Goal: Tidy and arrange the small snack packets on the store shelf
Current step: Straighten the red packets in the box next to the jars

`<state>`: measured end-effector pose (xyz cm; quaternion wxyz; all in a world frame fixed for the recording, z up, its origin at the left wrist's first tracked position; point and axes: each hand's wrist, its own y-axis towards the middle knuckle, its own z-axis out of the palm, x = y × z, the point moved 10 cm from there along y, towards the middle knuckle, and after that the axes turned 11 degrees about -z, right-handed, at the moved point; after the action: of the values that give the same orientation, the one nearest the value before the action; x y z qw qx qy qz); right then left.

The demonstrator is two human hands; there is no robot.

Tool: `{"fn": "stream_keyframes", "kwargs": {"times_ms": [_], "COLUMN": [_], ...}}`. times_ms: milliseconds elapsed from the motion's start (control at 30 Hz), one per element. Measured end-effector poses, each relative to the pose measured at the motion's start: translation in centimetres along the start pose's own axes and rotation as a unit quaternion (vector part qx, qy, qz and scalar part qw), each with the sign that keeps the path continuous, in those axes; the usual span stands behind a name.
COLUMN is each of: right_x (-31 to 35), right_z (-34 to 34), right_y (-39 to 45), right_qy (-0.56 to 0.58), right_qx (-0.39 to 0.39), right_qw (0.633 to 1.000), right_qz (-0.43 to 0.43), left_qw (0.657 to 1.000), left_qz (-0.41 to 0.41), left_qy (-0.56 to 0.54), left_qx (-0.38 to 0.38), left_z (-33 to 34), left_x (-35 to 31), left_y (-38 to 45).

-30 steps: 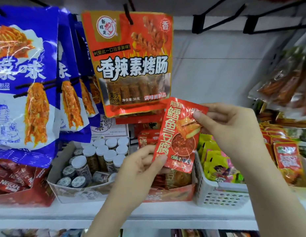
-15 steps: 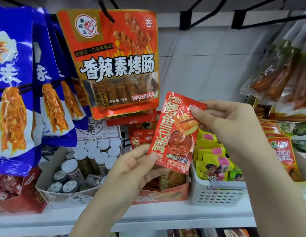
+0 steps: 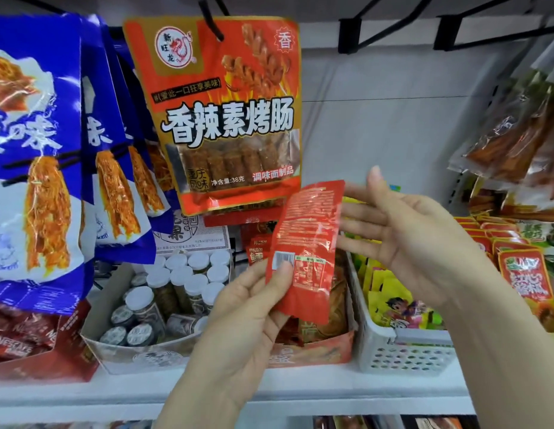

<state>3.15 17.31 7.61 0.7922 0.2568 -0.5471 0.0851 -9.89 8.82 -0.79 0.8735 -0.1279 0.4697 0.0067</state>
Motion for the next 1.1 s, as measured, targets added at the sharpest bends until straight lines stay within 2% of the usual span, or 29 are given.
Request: {"fn": "stream_keyframes", "kwargs": {"times_ms": [67,133,267,400,500,567,667,767,800,867,933,1000,1100], "right_x": [0.0,0.1,0.2,0.0,-0.5,-0.6,-0.4,-0.8,-1.0,-1.4,-1.5,-1.0,0.8], "right_z": [0.4,0.3,-0.9,-1.6,-1.5,-0.6,1.3,2.4,2.3,1.2,-0.3,-0.9,0.0], "right_y": [-0.1,-0.1,-0.2,0.0,0.2,0.3,0.3,0.2,0.2,0.4,0.4,0.2,-0.1], "right_qy": [-0.042,-0.099,-0.107,-0.105,-0.084,-0.022,0.070,0.061,0.038,-0.009,-0.043,-0.070,-0.217], "right_qx": [0.012,-0.006,-0.075,-0.093,-0.071,-0.028,0.041,0.072,0.067,0.039,0.009,0.015,0.056], "right_qw": [0.999,0.995,0.991,0.990,0.994,0.999,0.996,0.995,0.997,0.999,0.999,0.997,0.974], "right_qz": [0.001,-0.022,-0.028,-0.024,-0.014,-0.016,-0.028,-0.035,-0.031,-0.017,0.013,0.028,-0.037], "left_qw": [0.998,0.994,0.989,0.987,0.993,0.998,0.985,0.969,0.968,0.984,0.999,0.992,0.975], "left_qz": [0.029,0.045,0.059,0.056,0.038,-0.011,-0.092,-0.128,-0.129,-0.096,-0.040,0.013,0.053], "left_qy": [0.035,0.069,0.129,0.150,0.108,0.031,-0.036,-0.081,-0.107,-0.095,0.010,0.088,0.168], "left_qx": [-0.051,-0.067,-0.052,-0.024,-0.001,0.058,0.142,0.196,0.188,0.115,-0.002,-0.088,-0.138], "left_z": [-1.1,-1.3,-0.7,-0.1,-0.1,0.7,2.4,3.5,3.3,1.6,-0.6,-2.2,-2.7], "left_x": [-0.5,-0.8,-1.2,-1.4,-1.4,-0.9,0.4,1.5,1.6,1.2,0.2,-0.9,-1.7], "left_y": [0.0,-0.1,-0.4,-0.5,-0.6,-0.8,-1.3,-1.7,-1.5,-0.7,-0.2,-0.2,-0.7]}}
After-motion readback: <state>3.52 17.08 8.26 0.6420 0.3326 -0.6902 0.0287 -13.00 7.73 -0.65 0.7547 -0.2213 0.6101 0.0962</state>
